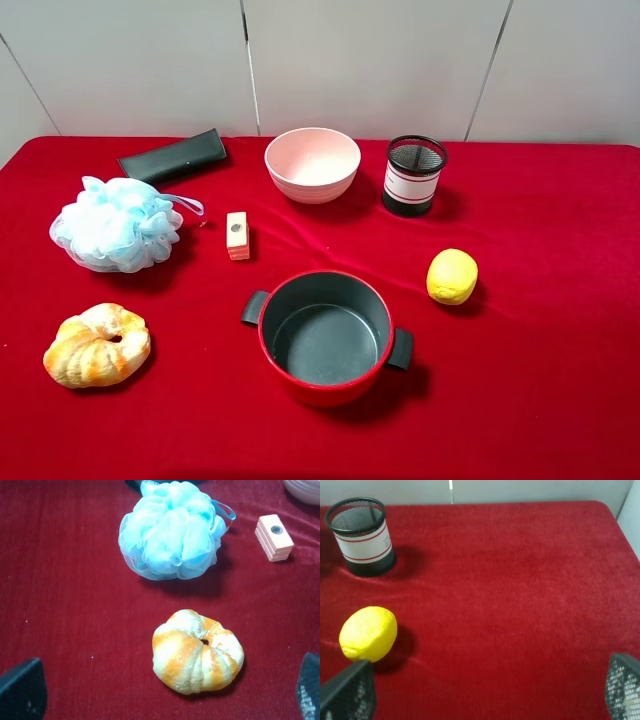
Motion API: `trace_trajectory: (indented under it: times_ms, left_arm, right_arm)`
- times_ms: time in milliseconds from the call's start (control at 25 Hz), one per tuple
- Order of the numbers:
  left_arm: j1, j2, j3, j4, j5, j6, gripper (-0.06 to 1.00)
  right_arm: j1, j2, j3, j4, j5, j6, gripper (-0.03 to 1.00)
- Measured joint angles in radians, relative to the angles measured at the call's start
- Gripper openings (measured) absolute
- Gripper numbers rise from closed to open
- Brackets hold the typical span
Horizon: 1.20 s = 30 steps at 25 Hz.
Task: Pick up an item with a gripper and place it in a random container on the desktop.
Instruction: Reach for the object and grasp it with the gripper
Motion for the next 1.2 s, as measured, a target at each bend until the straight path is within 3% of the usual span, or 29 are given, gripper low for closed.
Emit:
trace_trajectory:
  times_ms: [1200]
  left_arm:
    - [0.000, 0.000, 0.000, 0.000, 0.000, 0.000, 0.99]
  right_arm:
    - [0.000, 0.000, 0.000, 0.000, 0.000, 0.000, 0.69]
